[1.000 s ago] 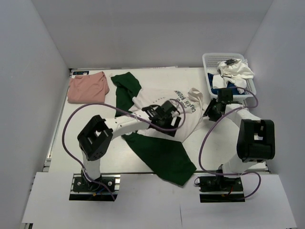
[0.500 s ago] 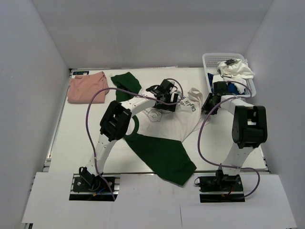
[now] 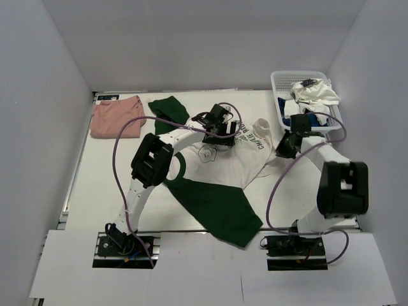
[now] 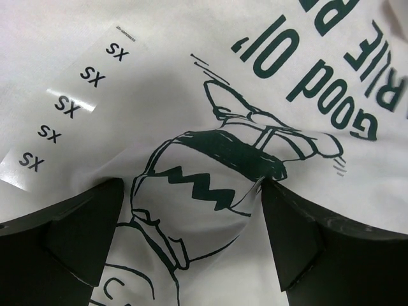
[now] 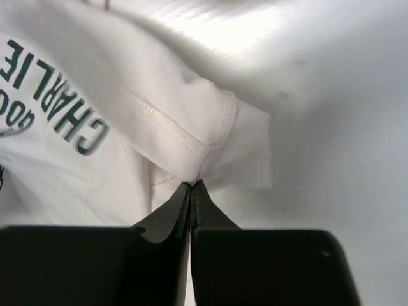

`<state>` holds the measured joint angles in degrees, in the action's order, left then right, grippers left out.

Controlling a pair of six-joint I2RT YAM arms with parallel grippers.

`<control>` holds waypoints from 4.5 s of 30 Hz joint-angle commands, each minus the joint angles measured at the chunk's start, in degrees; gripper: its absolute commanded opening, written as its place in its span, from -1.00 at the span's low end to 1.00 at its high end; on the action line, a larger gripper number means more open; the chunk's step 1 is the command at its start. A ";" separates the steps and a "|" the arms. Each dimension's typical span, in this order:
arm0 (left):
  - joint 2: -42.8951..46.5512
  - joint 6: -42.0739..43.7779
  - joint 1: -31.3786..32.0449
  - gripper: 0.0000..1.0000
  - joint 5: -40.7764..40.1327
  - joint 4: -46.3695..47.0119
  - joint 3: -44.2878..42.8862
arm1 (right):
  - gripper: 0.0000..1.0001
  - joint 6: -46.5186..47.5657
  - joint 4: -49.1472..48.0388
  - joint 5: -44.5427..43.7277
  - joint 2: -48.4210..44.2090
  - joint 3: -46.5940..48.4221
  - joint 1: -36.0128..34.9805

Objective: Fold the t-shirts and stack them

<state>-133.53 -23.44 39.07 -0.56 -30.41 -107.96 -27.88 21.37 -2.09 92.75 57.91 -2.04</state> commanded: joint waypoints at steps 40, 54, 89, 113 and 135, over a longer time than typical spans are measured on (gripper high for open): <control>-0.24 11.74 -18.41 1.00 4.95 -5.61 -2.33 | 0.80 6.35 16.08 5.60 -33.96 -1.83 11.82; 27.17 3.51 -14.38 1.00 12.84 -4.32 18.72 | 0.80 7.57 1.58 0.06 -4.71 10.37 -8.67; 20.59 -7.84 13.23 -1.00 -0.04 -9.31 40.90 | -1.00 28.23 -8.64 -0.11 8.86 14.24 -13.60; 62.50 -20.43 10.50 -1.00 -44.70 -39.38 24.39 | -1.00 17.86 9.48 -16.46 -15.31 30.94 -10.52; 79.39 11.92 10.50 -1.00 -37.00 -5.04 -0.93 | -1.00 25.59 5.62 -11.36 -34.82 48.61 -10.70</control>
<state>-56.90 -18.31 49.71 -44.12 -47.59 -106.63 -4.71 31.46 -12.29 61.60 104.16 -12.86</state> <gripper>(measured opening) 0.031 0.016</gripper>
